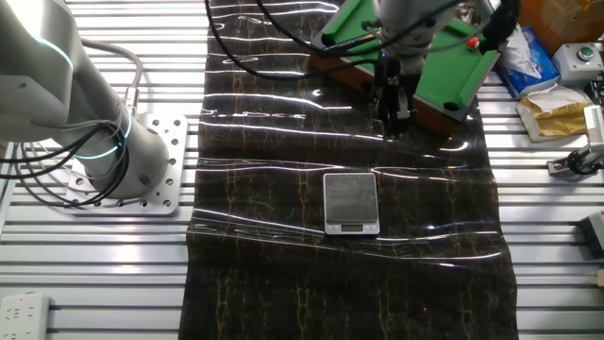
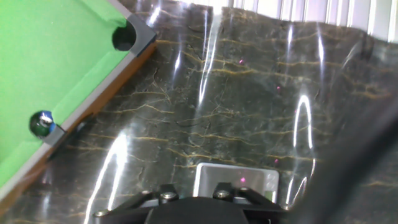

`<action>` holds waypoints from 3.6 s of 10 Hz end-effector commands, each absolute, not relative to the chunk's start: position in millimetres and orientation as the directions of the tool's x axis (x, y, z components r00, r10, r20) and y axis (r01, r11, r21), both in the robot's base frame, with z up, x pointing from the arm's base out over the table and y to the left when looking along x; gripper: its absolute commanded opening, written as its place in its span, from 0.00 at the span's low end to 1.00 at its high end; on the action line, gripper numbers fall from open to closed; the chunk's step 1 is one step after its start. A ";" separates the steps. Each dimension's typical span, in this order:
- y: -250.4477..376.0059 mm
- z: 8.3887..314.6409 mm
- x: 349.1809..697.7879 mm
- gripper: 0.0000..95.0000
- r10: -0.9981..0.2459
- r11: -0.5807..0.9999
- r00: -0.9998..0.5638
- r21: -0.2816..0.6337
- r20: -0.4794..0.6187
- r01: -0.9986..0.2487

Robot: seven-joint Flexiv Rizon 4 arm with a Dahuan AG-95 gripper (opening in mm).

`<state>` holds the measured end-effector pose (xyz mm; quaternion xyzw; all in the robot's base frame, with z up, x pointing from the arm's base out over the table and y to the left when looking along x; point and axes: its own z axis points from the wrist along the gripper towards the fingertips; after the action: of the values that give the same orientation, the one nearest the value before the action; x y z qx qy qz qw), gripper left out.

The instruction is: Hit the pool ball

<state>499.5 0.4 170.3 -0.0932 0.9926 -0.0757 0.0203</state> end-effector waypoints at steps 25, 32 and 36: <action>0.2 169.9 500.1 0.00 -0.393 0.916 -0.919 -0.083 0.024 -0.393; 0.2 169.9 500.1 0.00 -0.430 0.900 -0.902 -0.068 0.036 -0.431; -0.1 168.9 498.8 0.00 -0.418 0.905 -0.908 -0.062 0.035 -0.420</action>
<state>498.4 0.3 168.7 -0.2144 0.9761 -0.0337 -0.0129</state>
